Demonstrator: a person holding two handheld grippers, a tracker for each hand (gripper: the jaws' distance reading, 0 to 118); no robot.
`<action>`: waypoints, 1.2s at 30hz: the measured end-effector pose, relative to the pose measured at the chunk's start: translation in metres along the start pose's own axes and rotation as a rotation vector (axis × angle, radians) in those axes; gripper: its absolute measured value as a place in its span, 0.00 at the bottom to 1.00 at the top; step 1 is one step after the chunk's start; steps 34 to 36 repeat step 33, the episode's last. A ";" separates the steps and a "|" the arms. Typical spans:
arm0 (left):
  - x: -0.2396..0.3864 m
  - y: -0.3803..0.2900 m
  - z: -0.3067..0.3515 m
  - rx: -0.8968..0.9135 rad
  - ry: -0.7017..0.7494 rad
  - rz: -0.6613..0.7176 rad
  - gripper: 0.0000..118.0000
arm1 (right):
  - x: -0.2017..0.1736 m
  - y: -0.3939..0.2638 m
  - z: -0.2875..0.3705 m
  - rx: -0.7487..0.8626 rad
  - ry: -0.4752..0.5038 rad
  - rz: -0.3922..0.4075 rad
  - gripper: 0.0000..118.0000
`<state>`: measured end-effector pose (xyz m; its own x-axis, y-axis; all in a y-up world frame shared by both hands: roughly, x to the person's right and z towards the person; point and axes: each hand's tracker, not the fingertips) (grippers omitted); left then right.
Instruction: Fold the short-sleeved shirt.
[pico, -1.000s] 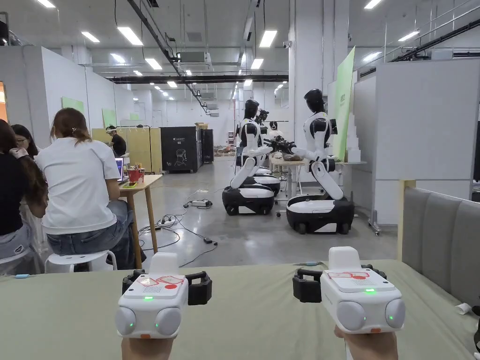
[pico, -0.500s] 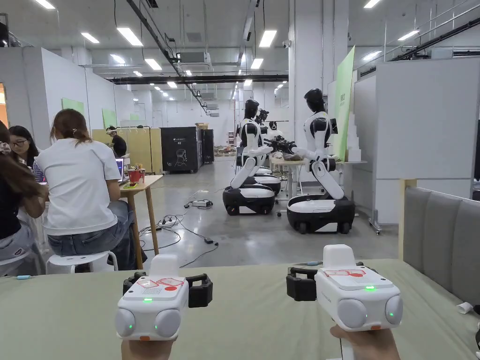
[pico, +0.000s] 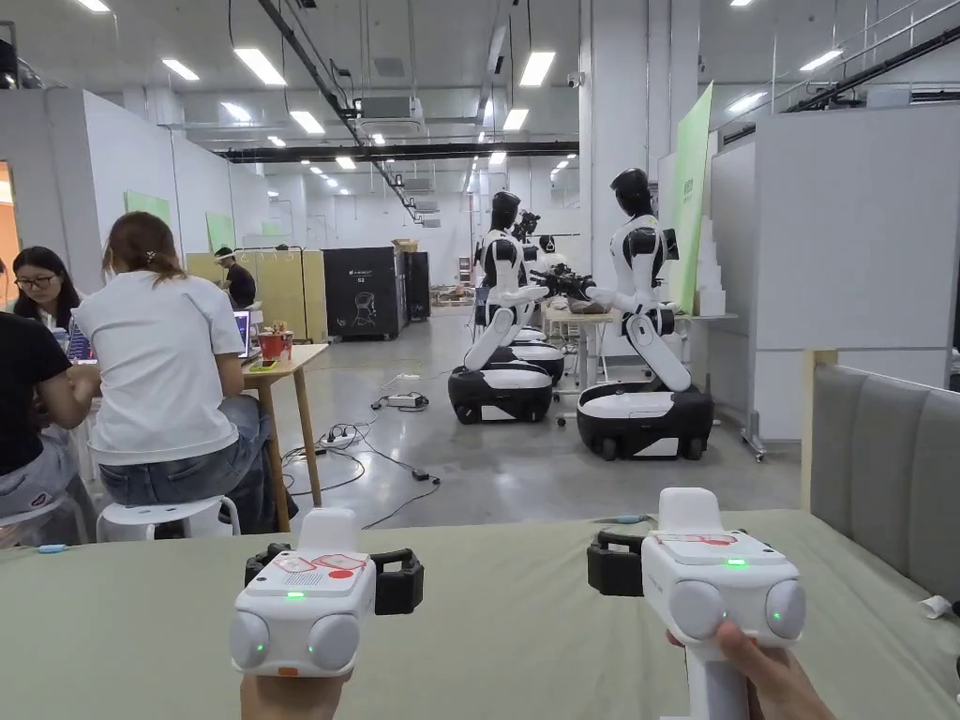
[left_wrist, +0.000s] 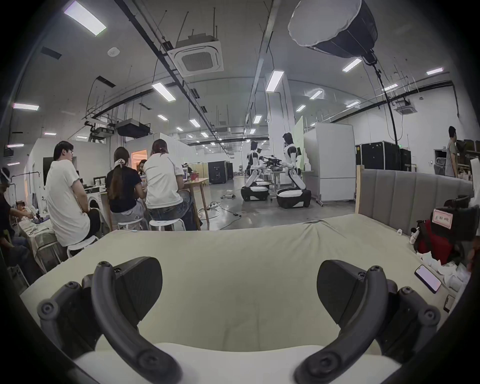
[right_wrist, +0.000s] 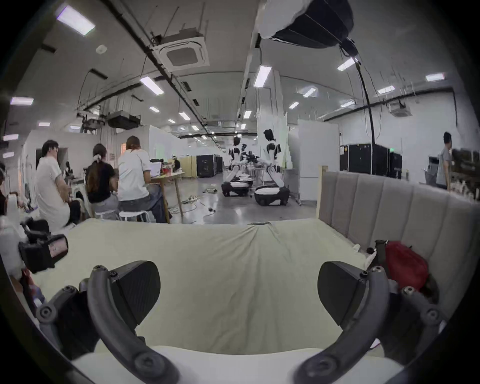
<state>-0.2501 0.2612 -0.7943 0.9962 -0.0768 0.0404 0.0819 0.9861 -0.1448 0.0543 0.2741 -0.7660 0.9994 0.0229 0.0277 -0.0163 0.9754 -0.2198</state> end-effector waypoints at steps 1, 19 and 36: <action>0.000 0.000 0.000 -0.003 0.000 0.001 1.00 | -0.001 -0.001 0.000 0.001 0.006 -0.006 1.00; 0.001 0.000 -0.003 0.002 0.004 -0.002 1.00 | -0.009 0.010 0.003 0.020 0.015 0.010 1.00; 0.002 -0.003 -0.004 -0.001 0.003 0.000 1.00 | -0.009 0.007 -0.006 -0.013 -0.007 -0.028 1.00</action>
